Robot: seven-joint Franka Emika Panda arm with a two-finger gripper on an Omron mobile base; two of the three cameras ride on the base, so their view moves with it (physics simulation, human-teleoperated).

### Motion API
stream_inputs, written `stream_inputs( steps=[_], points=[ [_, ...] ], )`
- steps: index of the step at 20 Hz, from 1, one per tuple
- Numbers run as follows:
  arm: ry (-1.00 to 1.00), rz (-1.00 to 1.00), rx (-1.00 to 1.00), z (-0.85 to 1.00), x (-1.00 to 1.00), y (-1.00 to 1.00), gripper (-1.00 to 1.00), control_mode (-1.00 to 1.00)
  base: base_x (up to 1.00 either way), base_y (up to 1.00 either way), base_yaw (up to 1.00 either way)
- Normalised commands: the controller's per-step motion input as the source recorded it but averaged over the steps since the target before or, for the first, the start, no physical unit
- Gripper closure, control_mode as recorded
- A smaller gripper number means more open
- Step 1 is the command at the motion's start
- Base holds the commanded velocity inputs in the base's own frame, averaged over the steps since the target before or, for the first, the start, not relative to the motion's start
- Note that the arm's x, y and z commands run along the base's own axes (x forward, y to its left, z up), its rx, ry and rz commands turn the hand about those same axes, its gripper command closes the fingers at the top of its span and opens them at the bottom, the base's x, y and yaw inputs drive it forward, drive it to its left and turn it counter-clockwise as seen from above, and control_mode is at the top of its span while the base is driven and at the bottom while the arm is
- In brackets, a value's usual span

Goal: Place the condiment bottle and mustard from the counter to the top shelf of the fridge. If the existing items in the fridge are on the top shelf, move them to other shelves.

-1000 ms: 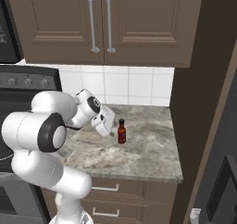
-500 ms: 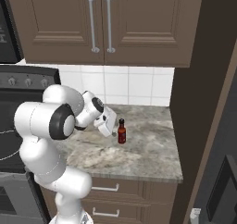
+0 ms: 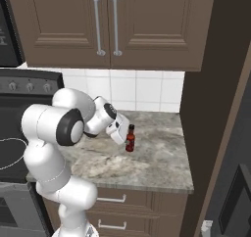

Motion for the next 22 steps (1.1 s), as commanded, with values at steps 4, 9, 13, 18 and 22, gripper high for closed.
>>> stream_inputs(
  steps=[4, 9, 13, 18, 22],
  points=[
    [0.0, 0.0, 0.0, 0.0, 0.0, -0.01, -1.0, -1.0, 0.0, 0.0, 0.0],
    [0.0, 0.0, 0.0, -0.03, 0.0, 0.0, 1.0, -1.0, 0.0, 0.0, 0.0],
    [0.0, 0.0, 0.0, 0.0, 0.01, 0.0, 1.0, -1.0, 0.0, 0.0, 0.0],
    [-0.04, 0.0, 0.0, 0.05, -0.22, 0.0, 1.0, -1.0, 0.0, 0.0, 0.0],
    [-0.24, 0.03, 0.0, 0.78, -0.82, 0.0, 1.0, -1.0, 0.0, 0.0, 0.0]
  ],
)
